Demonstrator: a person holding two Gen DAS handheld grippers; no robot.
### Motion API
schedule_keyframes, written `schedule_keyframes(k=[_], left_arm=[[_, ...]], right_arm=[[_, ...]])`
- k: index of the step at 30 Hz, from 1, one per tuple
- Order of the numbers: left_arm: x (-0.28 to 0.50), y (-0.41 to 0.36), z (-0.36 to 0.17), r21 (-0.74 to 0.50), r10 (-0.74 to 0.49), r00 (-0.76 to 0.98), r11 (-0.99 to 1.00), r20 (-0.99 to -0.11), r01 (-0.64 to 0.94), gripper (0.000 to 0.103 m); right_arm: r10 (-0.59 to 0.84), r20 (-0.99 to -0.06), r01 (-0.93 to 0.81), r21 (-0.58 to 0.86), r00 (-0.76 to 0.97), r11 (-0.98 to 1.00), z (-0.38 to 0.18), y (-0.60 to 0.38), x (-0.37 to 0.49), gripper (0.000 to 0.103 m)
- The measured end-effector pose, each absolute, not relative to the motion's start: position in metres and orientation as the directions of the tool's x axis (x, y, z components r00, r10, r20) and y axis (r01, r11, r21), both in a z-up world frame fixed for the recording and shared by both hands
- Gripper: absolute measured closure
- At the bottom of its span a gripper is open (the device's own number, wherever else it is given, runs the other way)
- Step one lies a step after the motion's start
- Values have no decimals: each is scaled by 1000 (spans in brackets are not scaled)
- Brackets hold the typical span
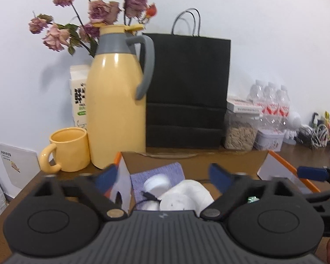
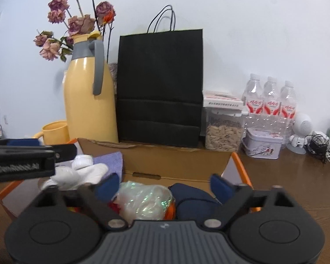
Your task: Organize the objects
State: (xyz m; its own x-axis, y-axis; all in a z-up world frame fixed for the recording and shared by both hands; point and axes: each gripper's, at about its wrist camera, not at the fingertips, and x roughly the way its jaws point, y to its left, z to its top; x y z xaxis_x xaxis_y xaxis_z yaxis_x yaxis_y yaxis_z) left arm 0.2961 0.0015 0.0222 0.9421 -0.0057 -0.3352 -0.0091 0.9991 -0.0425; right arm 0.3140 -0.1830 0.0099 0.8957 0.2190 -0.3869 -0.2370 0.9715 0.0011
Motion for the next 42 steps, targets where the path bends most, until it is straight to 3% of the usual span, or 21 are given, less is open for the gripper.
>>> schedule_keyframes(k=[2, 21, 42], left_arm=[[295, 2, 24, -48, -1, 945, 999, -328, -15, 0], [271, 8, 37, -37, 7, 944, 999, -330, -20, 0], [129, 29, 42, -2, -8, 922, 1000, -387, 8, 0]], right_arm=[[221, -394, -235, 11, 892, 972, 10, -185, 315, 0], [217, -380, -233, 5, 899, 972, 26, -189, 297, 0], [262, -352, -288, -22, 899, 957, 51, -195, 164, 0]])
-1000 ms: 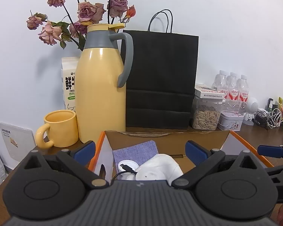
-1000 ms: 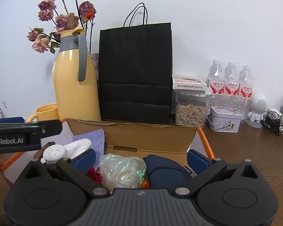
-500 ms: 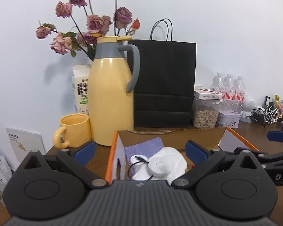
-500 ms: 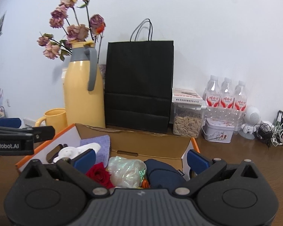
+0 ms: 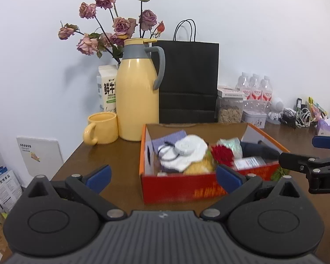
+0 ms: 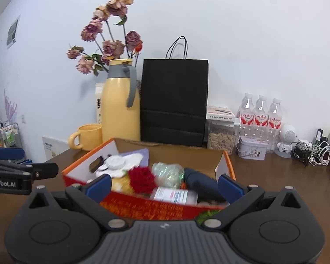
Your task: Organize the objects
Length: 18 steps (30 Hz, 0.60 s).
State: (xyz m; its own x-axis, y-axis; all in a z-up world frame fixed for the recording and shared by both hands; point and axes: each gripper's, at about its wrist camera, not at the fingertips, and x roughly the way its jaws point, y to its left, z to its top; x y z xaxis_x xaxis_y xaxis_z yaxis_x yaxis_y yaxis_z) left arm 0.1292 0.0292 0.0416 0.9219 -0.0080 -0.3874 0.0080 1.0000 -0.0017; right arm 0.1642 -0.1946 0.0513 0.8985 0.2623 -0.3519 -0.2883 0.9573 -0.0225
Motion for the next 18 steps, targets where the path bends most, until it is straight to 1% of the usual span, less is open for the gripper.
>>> schedule_keyframes(k=[9, 18], left_arm=[[85, 28, 27, -18, -33, 903, 999, -428, 27, 0], [66, 30, 9, -24, -38, 879, 999, -474, 30, 0]], right_arm=[[272, -402, -299, -5, 874, 954, 35, -194, 112, 0], [257, -446, -280, 14, 858, 960, 18, -199, 90, 0]])
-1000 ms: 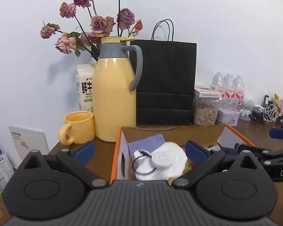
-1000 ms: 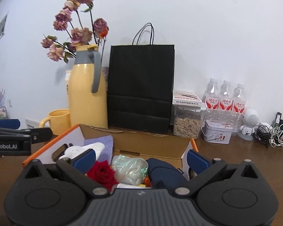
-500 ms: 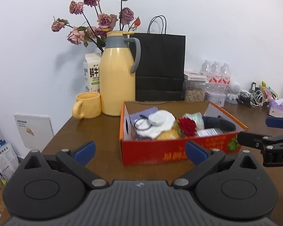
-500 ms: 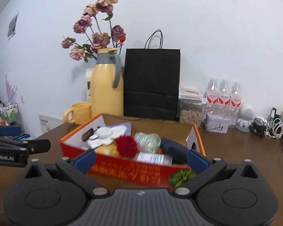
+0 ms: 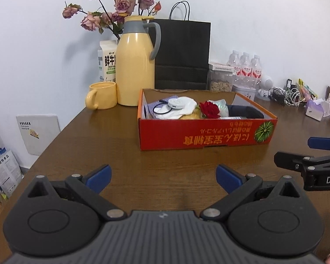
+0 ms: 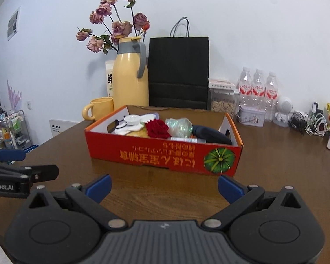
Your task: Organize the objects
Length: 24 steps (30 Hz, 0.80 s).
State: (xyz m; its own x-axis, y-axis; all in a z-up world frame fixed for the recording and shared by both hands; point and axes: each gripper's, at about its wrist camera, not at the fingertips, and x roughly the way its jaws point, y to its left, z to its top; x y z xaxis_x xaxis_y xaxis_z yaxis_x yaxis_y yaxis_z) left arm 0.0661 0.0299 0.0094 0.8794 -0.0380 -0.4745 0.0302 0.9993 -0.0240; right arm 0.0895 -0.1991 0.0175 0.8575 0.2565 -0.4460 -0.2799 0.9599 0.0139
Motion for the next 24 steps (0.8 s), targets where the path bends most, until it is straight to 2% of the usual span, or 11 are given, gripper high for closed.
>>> schedule_keyframes(k=[24], left_arm=[[62, 30, 5, -31, -38, 876, 999, -480, 26, 0]], right_arm=[[244, -455, -259, 29, 856, 965, 13, -205, 85, 0]])
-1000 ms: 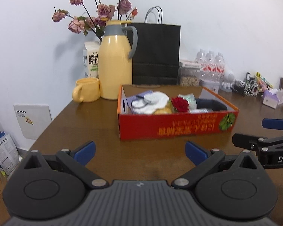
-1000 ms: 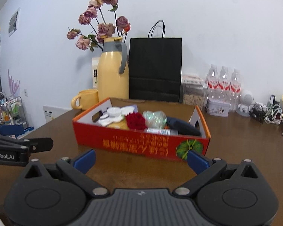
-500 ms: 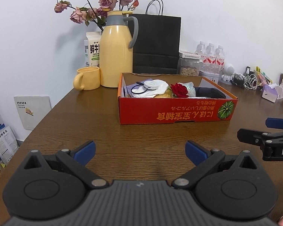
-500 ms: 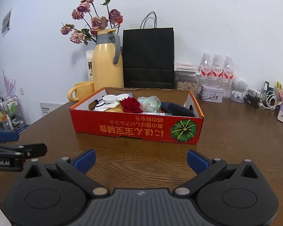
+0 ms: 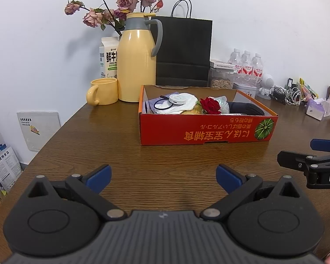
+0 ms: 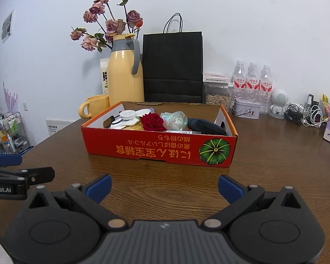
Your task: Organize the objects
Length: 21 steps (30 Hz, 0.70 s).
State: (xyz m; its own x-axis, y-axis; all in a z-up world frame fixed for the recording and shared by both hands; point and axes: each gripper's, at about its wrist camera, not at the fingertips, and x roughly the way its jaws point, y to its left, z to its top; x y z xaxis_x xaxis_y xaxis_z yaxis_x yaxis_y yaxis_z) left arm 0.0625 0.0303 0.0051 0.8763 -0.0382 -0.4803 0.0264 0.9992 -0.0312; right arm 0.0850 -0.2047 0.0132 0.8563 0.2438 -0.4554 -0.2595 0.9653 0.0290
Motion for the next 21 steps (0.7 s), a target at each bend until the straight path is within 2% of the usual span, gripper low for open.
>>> schedule_keyframes(k=[21], left_arm=[[62, 32, 5, -32, -37, 877, 999, -479, 25, 0]], right_arm=[[244, -455, -259, 30, 856, 965, 13, -205, 85, 0]])
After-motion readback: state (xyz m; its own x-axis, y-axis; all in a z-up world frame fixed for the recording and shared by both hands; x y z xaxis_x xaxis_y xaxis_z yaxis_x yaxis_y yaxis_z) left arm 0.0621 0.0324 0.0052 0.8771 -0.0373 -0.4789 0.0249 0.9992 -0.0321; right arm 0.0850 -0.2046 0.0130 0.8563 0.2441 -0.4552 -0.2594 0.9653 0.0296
